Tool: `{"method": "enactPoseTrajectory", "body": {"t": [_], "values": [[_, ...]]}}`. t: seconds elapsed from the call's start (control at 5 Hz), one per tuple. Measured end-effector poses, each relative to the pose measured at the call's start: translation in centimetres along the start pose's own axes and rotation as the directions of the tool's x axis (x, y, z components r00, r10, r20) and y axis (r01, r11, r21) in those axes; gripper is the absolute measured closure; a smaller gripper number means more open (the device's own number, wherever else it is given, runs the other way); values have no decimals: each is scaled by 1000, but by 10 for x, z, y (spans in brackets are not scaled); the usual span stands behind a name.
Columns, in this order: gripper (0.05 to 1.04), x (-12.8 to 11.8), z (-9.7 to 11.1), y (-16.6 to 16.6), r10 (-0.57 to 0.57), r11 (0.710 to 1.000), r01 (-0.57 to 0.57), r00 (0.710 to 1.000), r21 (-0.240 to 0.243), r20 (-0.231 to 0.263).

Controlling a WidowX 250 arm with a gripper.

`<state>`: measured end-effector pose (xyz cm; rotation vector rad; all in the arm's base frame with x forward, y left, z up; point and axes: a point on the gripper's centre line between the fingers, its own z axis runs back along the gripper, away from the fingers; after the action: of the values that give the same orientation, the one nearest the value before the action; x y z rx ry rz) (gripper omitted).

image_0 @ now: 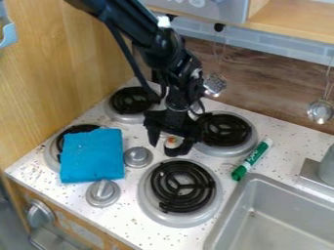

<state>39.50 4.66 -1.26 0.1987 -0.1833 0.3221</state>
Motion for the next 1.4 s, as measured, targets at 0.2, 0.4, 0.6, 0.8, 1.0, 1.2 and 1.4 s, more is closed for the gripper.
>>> {"method": "enactPoseTrajectory", "body": {"t": [0.2,0.4,0.6,0.8,1.0,1.2,1.4], "values": [[82,5,-11,-3,0,1000,0,1000,15,-25],[121,9,-16,-7,3,1000,-3,999,12,-43],[346,12,-17,-9,-5,1000,5,999,4,-46],[469,11,-17,-10,4,1000,-4,999,-4,-46],[494,8,-7,-10,-9,1000,8,999,-24,-32],[494,5,16,-5,4,999,-4,1000,-48,11],[492,-1,36,-3,6,997,-4,999,-79,36]]}}
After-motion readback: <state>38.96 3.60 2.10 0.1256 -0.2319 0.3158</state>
